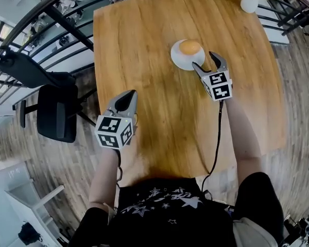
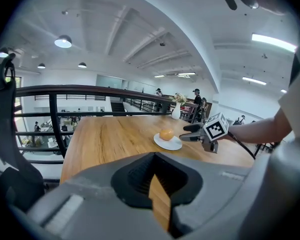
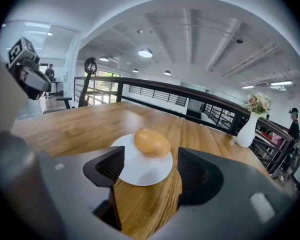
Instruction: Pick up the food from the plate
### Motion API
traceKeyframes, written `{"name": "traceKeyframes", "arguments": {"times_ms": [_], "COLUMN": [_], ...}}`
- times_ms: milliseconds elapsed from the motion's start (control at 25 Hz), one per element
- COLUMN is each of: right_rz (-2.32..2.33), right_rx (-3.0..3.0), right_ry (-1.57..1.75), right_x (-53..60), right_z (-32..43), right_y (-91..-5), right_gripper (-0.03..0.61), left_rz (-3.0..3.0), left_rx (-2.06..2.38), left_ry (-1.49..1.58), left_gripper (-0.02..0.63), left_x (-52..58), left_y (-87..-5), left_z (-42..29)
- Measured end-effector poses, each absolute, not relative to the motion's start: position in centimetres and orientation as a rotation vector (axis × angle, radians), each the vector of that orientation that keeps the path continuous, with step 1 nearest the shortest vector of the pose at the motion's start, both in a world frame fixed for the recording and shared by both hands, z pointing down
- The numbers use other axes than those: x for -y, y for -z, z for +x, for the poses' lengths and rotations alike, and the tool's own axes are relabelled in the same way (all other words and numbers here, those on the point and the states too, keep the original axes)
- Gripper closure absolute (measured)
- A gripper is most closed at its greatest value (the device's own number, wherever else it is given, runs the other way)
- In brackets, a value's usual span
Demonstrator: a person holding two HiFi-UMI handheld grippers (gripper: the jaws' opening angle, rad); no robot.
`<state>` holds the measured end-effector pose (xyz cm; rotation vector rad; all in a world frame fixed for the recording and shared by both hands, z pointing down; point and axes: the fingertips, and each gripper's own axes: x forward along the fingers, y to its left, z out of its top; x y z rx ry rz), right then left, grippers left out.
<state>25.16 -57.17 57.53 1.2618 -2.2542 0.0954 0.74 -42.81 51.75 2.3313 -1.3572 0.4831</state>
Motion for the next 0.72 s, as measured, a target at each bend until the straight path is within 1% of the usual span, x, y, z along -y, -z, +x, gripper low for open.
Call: {"name": "traceKeyframes", "arguments": {"times_ms": [160,480,720], "right_rz": [1.153,0.885,0.751], "right_rx": [2.215,2.168,2.157], "right_ry": [-0.037,0.012,-0.006], "right_x": [58.6,60.7,62.4], "right_z": [24.5,22.8,21.8], "right_y": [-58.3,-60.3,-61.7], "right_gripper": [0.231,0.121,0.112], "left_rz": [2.316,2.285,2.279], "left_rx": [1.361,1.363,1.352], "left_ry": [-0.497,-0.500,-0.494], "left_gripper": [0.612,0.612,0.612], "left_x": [43.4,43.9,44.6], "left_y": [-52.1,-53.3,-54.1], "left_z": [0.5,0.0,0.5]}}
